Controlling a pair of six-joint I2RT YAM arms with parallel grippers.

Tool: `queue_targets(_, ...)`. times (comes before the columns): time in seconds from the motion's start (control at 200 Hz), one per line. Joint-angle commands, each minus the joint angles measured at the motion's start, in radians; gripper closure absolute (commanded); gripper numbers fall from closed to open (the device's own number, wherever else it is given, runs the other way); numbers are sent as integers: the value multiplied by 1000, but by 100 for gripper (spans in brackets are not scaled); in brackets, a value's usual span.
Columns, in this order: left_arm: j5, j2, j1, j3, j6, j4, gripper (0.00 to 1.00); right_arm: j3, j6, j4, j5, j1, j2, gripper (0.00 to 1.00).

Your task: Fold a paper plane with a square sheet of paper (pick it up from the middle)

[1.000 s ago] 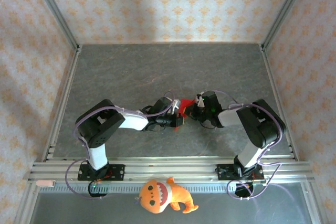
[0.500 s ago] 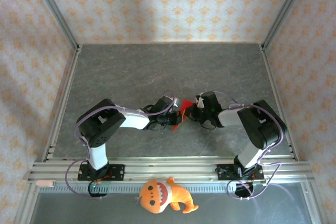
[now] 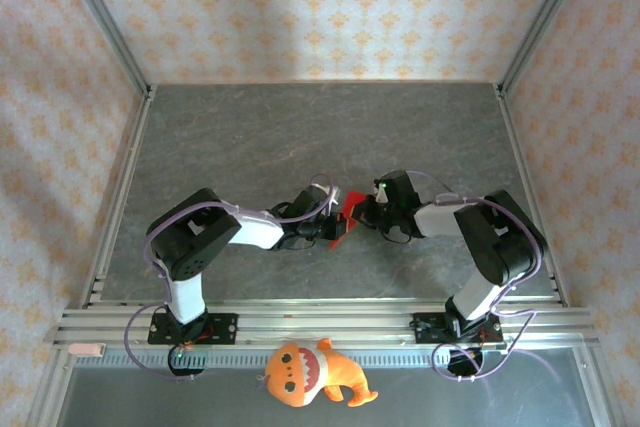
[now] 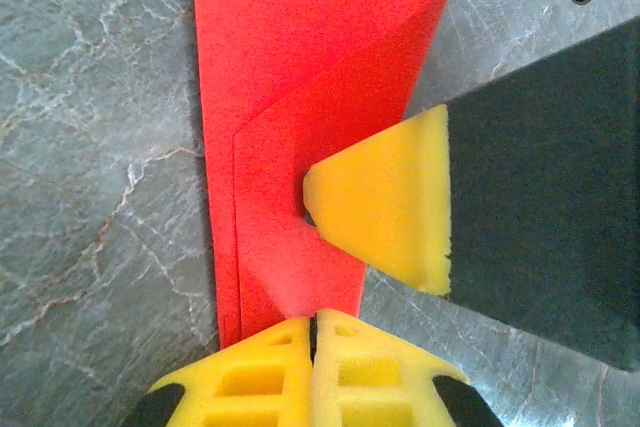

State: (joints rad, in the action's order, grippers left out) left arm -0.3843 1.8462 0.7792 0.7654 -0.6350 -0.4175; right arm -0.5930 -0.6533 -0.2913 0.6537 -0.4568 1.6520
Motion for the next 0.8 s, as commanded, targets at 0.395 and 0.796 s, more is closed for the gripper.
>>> queue_targets(0.395,81,140,15,-99,15,244,100,-52,56,33,-52,133,59,97)
queue_targets(0.796,90,139,13,-119,17,243,100,-101,66,57,-42,228,99,97)
